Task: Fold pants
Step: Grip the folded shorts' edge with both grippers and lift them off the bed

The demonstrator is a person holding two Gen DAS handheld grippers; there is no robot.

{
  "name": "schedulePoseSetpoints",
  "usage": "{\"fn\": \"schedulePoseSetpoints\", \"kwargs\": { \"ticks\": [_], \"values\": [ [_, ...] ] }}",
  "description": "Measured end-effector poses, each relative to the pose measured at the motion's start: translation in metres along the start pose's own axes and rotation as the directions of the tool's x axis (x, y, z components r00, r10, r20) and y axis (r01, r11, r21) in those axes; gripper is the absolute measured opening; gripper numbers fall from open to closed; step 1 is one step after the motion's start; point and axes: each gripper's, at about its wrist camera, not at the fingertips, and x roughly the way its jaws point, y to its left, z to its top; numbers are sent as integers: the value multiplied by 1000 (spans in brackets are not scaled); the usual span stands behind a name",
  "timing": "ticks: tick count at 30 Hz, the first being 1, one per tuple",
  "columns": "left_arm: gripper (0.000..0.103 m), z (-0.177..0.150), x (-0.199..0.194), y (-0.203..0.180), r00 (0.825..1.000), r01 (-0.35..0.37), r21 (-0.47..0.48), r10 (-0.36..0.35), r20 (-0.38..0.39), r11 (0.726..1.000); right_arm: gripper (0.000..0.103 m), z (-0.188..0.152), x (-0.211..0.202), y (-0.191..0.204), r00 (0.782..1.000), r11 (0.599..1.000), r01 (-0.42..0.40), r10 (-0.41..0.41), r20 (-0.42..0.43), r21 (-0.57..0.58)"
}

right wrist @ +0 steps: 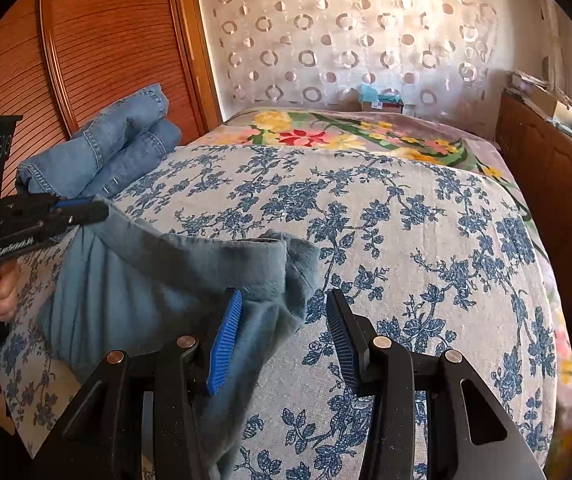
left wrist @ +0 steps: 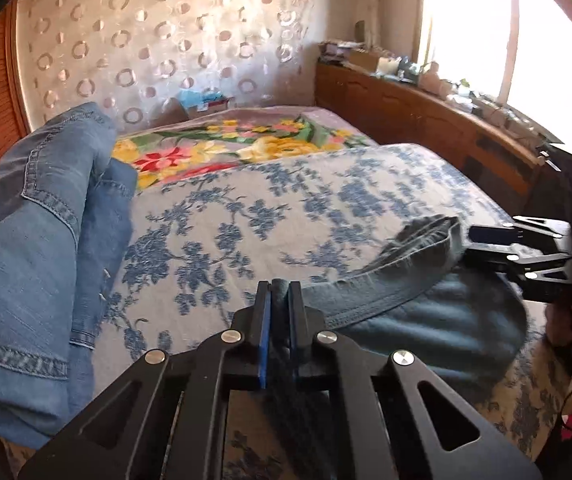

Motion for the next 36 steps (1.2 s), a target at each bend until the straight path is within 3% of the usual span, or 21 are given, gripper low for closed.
{"fn": "schedulePoseSetpoints", "kwargs": {
  "ticks": [6, 8, 11, 16, 19, 20, 21, 23, 25, 32, 36],
  "values": [
    [12, -5, 4, -1, 1000, -3, -1, 3, -25, 1000, 46, 6, -9, 5, 1000, 1000, -3, 3, 22, -17],
    [20, -6, 1, 0, 1000, -13, -4, 13, -27, 1000, 46, 10, -13, 7, 999, 1000, -12, 12, 31, -23],
    [42, -8, -4, 0, 998, -59, 1, 59, -28, 998, 46, 15, -13, 11, 999, 999, -32, 33, 28, -37],
    [70, -15, -13, 2, 999, -24, -22, 24, -28, 999, 46, 23, 2, 15, 1000, 999, -16, 15, -20, -50],
    [71, -22, -16, 0, 999, -25, -20, 24, -30, 999, 46, 26, 7, 14, 999, 999, -29, 28, -31, -42],
    [71, -25, -16, -2, 999, -19, -20, 19, -34, 1000, 41, 27, 8, 14, 999, 999, -36, 35, -34, -38],
    [71, -27, -16, -3, 999, -17, -19, 16, -38, 1000, 27, 28, 11, 13, 998, 998, -44, 43, -39, -32],
    [71, -31, -16, -6, 999, -16, -15, 15, -48, 1000, 16, 30, 13, 10, 999, 999, -38, 37, -34, -25],
    [71, -34, -14, -7, 999, -13, -12, 12, -51, 1000, 12, 33, 13, 8, 1000, 1000, -21, 21, -7, -15],
    [71, -40, -7, -6, 996, -29, -14, 28, -79, 999, 13, 31, 19, 6, 1000, 1000, 21, -21, -8, -3],
    [71, -41, 0, -7, 995, -39, -12, 37, -94, 999, 32, 27, 10, 8, 1000, 1000, 25, -25, -6, -6]
  ]
}}
